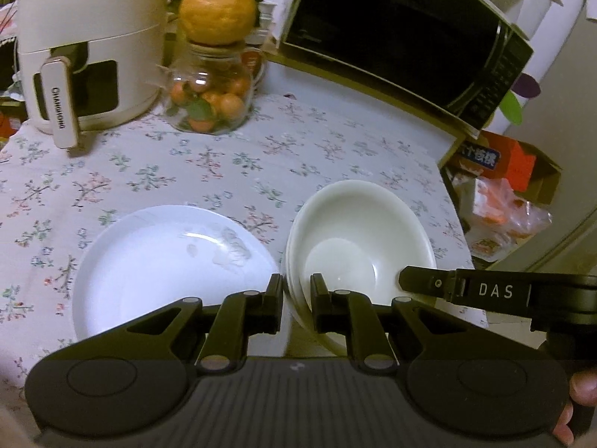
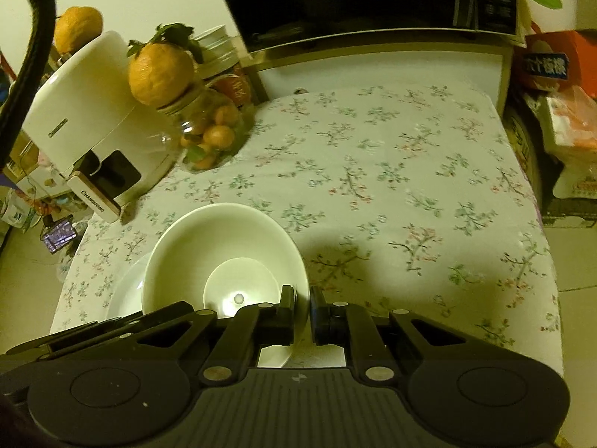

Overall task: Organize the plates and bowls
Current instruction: 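Lift the bowl with both grippers and carry it over the plate stack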

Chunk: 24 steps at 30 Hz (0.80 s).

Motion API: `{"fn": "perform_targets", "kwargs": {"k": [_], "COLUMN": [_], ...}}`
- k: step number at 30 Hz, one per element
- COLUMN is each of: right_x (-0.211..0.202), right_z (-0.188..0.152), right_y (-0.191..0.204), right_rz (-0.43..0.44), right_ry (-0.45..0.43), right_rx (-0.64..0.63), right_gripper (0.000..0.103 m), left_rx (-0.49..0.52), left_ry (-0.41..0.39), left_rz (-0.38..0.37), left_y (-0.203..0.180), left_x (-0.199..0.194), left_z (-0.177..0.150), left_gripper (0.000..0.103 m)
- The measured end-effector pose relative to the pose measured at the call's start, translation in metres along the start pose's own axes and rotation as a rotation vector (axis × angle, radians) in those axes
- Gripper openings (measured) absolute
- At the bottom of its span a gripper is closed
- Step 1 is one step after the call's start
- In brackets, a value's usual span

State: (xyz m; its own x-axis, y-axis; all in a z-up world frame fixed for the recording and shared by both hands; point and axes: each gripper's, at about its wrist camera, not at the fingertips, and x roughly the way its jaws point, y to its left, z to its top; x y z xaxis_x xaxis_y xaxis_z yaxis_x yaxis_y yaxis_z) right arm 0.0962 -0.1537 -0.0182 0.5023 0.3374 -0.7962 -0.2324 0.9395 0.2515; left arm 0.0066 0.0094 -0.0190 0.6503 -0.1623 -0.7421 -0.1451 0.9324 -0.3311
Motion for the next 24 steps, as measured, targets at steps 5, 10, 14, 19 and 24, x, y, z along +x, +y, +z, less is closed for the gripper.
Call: {"fn": "perform_targets", "kwargs": {"k": [5,10,14,19,24], "right_x": [0.006,0.016,0.026,0.039,0.048], "right_z": [0.002,0.004,0.003,-0.001,-0.004], "right_y": [0.017,0.039,0.059,0.078,0.093], "right_rz": [0.013,0.034,0.045,0.047,0.051], "right_ry": [0.013,0.034,0.062,0.095,0.122], "right_rx": [-0.029,-0.075,-0.119,-0.16,-0.193], "right_gripper": [0.008,0.008,0.009,0.009,0.01], "left_rx": [-0.023,-0.062,-0.094,-0.126,-0.147], "left_ry": [0.005,0.015,0.023,0.046,0.057], "left_rz": [0.011,0.028,0.051,0.074,0.089], "left_y": [0.016,0.039,0.057,0.074,0.086], "left_x": [-0.005,-0.011,-0.014,-0.014,-0.015], "left_z": [0.001,0.002,0.002,-0.002,-0.003], "left_gripper": [0.013,0.013,0.013,0.013,0.013]}}
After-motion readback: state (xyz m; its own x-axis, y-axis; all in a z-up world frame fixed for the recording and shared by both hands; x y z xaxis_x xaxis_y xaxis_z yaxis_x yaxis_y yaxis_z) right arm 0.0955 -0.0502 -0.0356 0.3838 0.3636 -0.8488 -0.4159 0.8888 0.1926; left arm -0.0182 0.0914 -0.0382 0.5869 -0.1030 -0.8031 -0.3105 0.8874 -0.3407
